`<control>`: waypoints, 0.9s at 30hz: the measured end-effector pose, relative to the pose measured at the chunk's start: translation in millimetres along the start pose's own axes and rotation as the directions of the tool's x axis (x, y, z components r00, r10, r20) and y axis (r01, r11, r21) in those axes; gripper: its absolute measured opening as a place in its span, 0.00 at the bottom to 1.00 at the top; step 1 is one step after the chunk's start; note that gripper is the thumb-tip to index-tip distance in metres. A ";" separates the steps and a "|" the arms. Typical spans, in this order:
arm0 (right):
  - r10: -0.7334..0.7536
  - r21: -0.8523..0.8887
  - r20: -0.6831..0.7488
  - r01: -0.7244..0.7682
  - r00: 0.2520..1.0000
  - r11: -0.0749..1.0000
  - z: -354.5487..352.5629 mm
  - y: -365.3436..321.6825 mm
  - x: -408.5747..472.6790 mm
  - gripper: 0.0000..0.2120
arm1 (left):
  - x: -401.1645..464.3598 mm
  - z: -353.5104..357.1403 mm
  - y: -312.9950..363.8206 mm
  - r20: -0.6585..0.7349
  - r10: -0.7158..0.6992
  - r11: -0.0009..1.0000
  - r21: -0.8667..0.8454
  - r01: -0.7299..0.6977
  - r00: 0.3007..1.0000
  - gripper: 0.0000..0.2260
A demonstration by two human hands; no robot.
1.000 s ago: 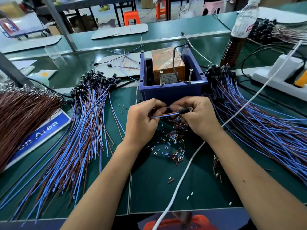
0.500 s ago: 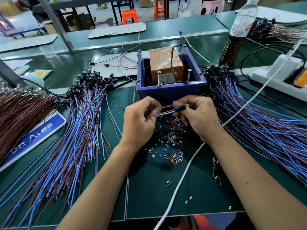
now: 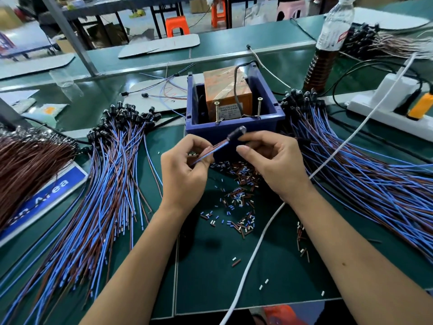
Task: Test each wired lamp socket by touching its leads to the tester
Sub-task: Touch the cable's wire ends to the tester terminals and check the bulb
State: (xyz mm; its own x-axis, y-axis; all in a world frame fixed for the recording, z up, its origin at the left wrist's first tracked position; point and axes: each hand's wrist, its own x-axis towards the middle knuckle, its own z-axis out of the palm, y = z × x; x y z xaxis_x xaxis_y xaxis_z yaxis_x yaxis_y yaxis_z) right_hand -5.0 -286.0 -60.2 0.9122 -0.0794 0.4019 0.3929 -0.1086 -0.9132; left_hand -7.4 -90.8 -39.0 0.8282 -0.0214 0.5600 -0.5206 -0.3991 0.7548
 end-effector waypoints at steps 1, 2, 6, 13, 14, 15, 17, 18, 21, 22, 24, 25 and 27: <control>-0.007 0.021 -0.001 0.007 1.000 1.000 0.9 -0.9 0.3 0.07 | -0.5 1.3 0.4 0.019 -0.006 1.000 -0.018 0.006 1.000 0.06; -0.018 0.043 0.006 0.017 1.000 0.999 1.7 -0.9 0.5 0.06 | -1.0 2.5 0.5 0.037 -0.009 0.999 -0.033 0.010 0.999 0.07; -0.008 0.143 0.008 0.007 1.000 0.990 5.1 -2.5 0.1 0.03 | -3.6 7.6 1.3 0.103 -0.004 0.999 -0.044 0.008 0.995 0.06; 0.000 0.122 0.009 -0.001 1.000 0.993 5.5 -5.9 0.5 0.05 | -4.0 13.7 -3.0 0.134 0.020 0.999 -0.038 -0.015 0.991 0.03; 0.018 0.140 0.007 -0.018 1.000 0.990 6.4 -6.8 0.2 0.05 | -4.1 14.8 -3.2 0.120 0.024 0.999 -0.040 -0.019 0.992 0.03; 0.041 0.168 0.011 -0.042 0.999 0.985 8.0 -8.1 -0.2 0.05 | -3.9 16.2 -3.0 0.100 0.021 0.998 -0.056 -0.015 0.995 0.04; 0.077 0.207 0.033 -0.083 0.996 0.975 11.2 -9.8 -1.8 0.04 | -4.1 19.6 -1.2 0.067 -0.006 0.993 -0.115 0.014 0.998 0.05; 0.085 0.215 0.040 -0.092 0.996 0.972 13.0 -10.8 -2.7 0.04 | -4.5 21.5 0.1 0.059 -0.018 0.990 -0.140 0.026 0.998 0.05; 0.112 0.259 0.032 -0.116 0.993 0.959 16.1 -15.1 -4.2 0.05 | -5.5 25.7 3.4 0.051 -0.044 0.979 -0.199 0.054 0.998 0.06; 0.124 0.279 0.024 -0.125 0.992 0.952 16.5 -16.5 -4.3 0.04 | -5.9 26.3 4.8 0.036 -0.050 0.973 -0.222 0.057 0.998 0.06; 0.141 0.317 -0.009 -0.131 0.990 0.939 16.0 -20.0 -4.0 0.02 | -6.3 26.4 8.0 -0.025 -0.085 0.959 -0.275 0.075 0.996 0.08; 0.133 0.327 -0.032 -0.116 0.991 0.938 15.1 -21.6 -3.2 0.03 | -5.8 26.0 9.4 -0.061 -0.113 0.949 -0.301 0.090 0.992 0.09; 0.082 0.333 -0.072 -0.053 0.994 0.942 11.1 -23.7 -0.3 0.05 | -3.5 24.3 10.4 -0.139 -0.164 0.929 -0.356 0.105 0.977 0.09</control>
State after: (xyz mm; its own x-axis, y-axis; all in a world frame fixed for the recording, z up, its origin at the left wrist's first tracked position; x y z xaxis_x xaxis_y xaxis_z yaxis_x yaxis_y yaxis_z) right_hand -13.3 -272.4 -39.5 0.9305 -0.1597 0.3296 0.3599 0.2315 -0.9038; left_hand -10.7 -117.2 -41.5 0.8654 0.1714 0.4709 -0.4702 -0.0471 0.8813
